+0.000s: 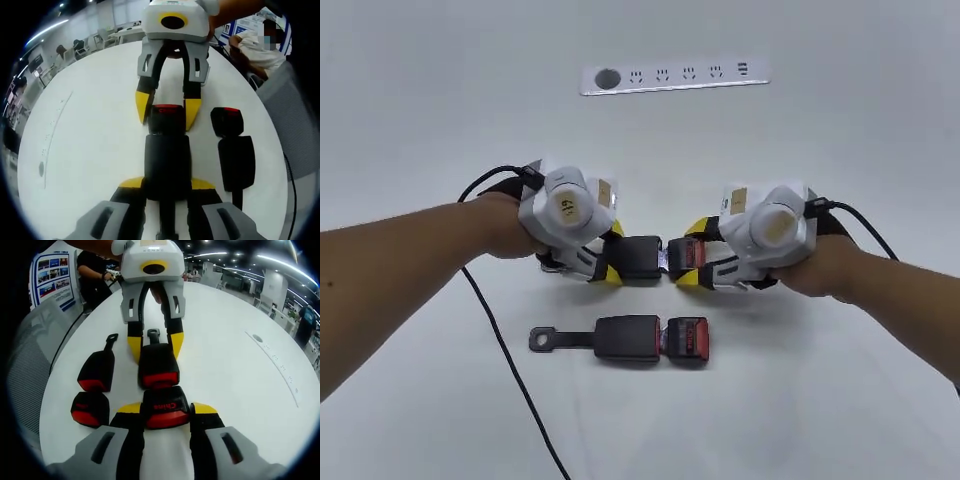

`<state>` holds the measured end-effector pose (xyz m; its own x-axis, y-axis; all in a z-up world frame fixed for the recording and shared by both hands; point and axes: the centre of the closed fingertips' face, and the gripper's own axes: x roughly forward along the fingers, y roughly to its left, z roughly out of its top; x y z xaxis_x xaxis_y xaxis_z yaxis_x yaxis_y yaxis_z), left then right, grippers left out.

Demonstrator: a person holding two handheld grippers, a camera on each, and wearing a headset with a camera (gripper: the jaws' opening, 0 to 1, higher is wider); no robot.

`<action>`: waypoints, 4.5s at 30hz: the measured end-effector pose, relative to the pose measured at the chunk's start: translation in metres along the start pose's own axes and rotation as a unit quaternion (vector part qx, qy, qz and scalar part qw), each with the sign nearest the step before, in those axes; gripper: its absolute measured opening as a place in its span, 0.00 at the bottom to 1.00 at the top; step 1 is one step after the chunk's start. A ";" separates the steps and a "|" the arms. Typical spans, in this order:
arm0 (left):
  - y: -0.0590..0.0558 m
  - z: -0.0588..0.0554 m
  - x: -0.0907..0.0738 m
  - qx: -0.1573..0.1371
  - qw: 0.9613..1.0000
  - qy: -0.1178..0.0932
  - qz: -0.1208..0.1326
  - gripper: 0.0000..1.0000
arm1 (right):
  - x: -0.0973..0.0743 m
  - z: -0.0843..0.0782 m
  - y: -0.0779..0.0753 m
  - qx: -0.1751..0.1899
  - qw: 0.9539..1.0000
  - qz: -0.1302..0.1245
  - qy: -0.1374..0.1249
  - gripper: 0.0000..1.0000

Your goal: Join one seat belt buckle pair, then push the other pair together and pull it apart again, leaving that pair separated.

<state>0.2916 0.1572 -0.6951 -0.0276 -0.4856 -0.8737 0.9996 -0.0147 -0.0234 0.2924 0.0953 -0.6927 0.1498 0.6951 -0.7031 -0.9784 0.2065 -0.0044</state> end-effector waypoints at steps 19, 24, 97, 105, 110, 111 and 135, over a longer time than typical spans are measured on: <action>0.001 -0.001 0.000 0.003 1.000 -0.007 -0.003 0.32 | 0.005 0.000 -0.001 -0.003 1.000 0.003 0.016 0.34; 0.002 -0.002 0.000 0.003 1.000 -0.009 -0.004 0.32 | 0.005 0.001 -0.001 -0.002 1.000 0.002 0.018 0.34; 0.001 0.001 -0.003 -0.015 0.999 -0.037 -0.002 0.33 | -0.069 -0.072 -0.019 0.037 0.999 -0.012 -0.009 0.35; 0.001 0.001 -0.003 -0.016 0.999 -0.039 -0.001 0.33 | -0.085 -0.089 -0.019 0.045 0.999 -0.023 -0.010 0.35; 0.001 0.001 -0.003 -0.016 0.999 -0.039 -0.002 0.33 | -0.092 -0.096 -0.019 0.049 0.998 -0.026 -0.005 0.35; 0.001 0.001 -0.003 -0.016 0.999 -0.039 -0.002 0.33 | -0.093 -0.097 -0.020 0.050 0.998 -0.026 -0.004 0.35; 0.000 0.002 -0.003 -0.011 0.999 -0.036 -0.001 0.33 | -0.114 -0.108 -0.010 0.047 0.999 -0.021 -0.004 0.36</action>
<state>0.2916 0.1569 -0.6920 -0.0299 -0.5476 -0.8362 0.9993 0.0030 -0.0377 0.2696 -0.0600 -0.6891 0.1926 0.6901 -0.6976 -0.9535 0.2996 0.0330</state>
